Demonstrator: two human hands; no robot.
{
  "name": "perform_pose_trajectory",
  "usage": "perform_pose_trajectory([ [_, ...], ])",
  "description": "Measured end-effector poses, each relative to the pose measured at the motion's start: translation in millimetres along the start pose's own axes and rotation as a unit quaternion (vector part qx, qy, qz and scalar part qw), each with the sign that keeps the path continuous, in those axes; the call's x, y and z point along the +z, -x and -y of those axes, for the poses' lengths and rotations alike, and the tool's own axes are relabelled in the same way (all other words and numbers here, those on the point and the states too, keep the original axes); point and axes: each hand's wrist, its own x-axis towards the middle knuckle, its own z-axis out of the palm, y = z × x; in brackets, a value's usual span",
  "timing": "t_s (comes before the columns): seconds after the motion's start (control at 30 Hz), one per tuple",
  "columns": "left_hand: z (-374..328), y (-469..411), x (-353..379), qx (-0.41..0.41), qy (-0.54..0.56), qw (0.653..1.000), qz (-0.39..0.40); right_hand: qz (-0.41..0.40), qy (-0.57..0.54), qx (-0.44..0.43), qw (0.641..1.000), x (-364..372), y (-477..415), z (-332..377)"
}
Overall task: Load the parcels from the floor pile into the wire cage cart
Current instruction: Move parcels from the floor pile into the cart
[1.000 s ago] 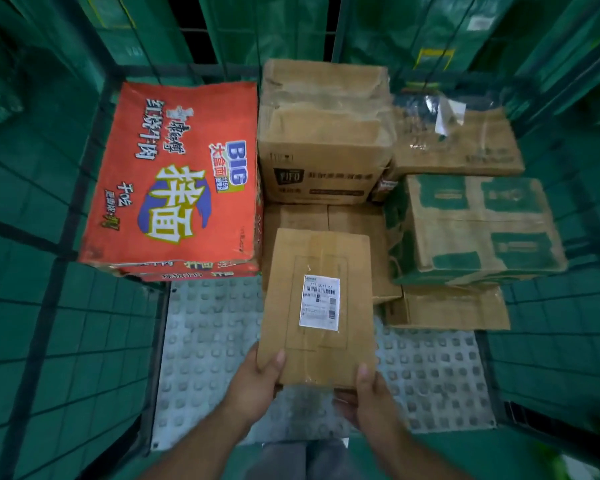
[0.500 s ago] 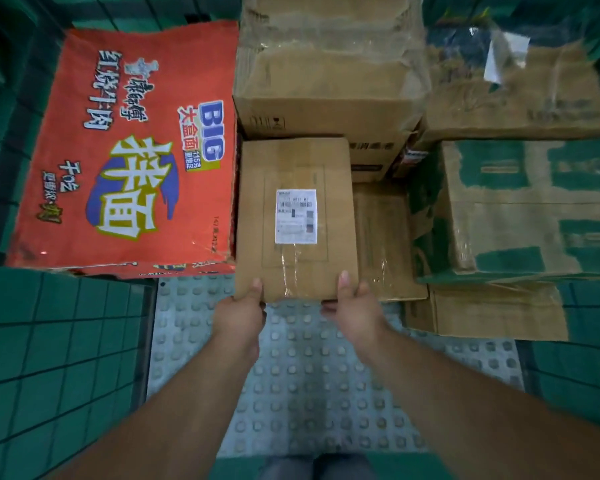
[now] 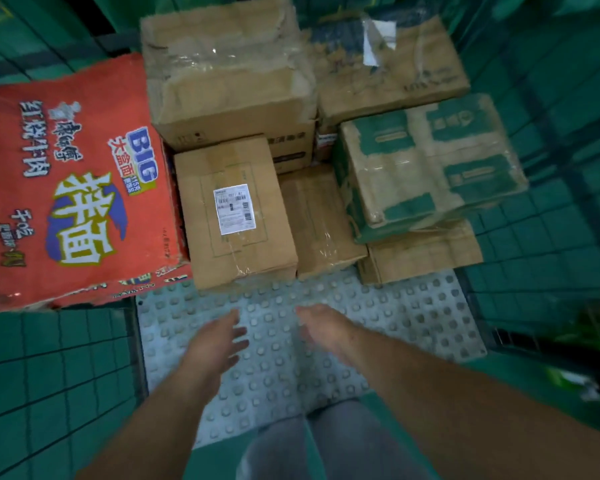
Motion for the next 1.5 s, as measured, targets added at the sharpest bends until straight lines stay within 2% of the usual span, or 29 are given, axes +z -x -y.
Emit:
perform_pose_trajectory([
  [0.07, 26, 28, 8, -0.007, -0.039, 0.999, 0.037, -0.014, -0.010, 0.009, 1.000, 5, 22, -36],
  [0.17, 61, 66, 22, -0.001, -0.106, 0.991, 0.085, -0.027, -0.103, 0.020, 0.994, 17, 72, -77],
  [0.3, 93, 112, 26, 0.071, -0.230, 0.962, 0.131, -0.061, -0.165, 0.032, 0.984, 37, 153, -129],
  [0.37, 106, 127, 26, 0.129, -0.321, 0.927, 0.147, -0.091, -0.189, 0.030, 0.977, 46, 185, -156],
  [0.53, 122, 163, 43, 0.198, -0.465, 0.840, 0.197, -0.160, -0.255, 0.033, 0.953, 68, 253, -235],
  [0.8, 158, 234, 94, 0.310, -0.649, 0.639, 0.271, -0.267, -0.455, 0.090, 0.845, 134, 325, -382],
  [0.83, 164, 241, 99, 0.313, -0.661, 0.625, 0.272, -0.279, -0.470, 0.090, 0.833, 141, 329, -395],
  [0.9, 191, 267, 120, 0.332, -0.692, 0.573, 0.286, -0.302, -0.506, 0.098, 0.802, 161, 348, -429],
  [0.97, 215, 288, 136, 0.342, -0.712, 0.536, 0.299, -0.312, -0.526, 0.100, 0.785, 173, 359, -452],
  [1.13, 321, 342, 188, 0.354, -0.758, 0.428, 0.341, -0.338, -0.581, 0.101, 0.733, 216, 391, -537],
  [1.27, 416, 378, 221, 0.354, -0.773, 0.387, 0.356, -0.351, -0.623, 0.102, 0.691, 245, 420, -616],
  [1.43, 545, 420, 270, 0.331, -0.809, 0.315, 0.369, -0.375, -0.661, 0.145, 0.634, 280, 454, -743],
  [1.5, 581, 434, 285, 0.330, -0.812, 0.306, 0.371, -0.377, -0.665, 0.166, 0.623, 293, 466, -783],
])
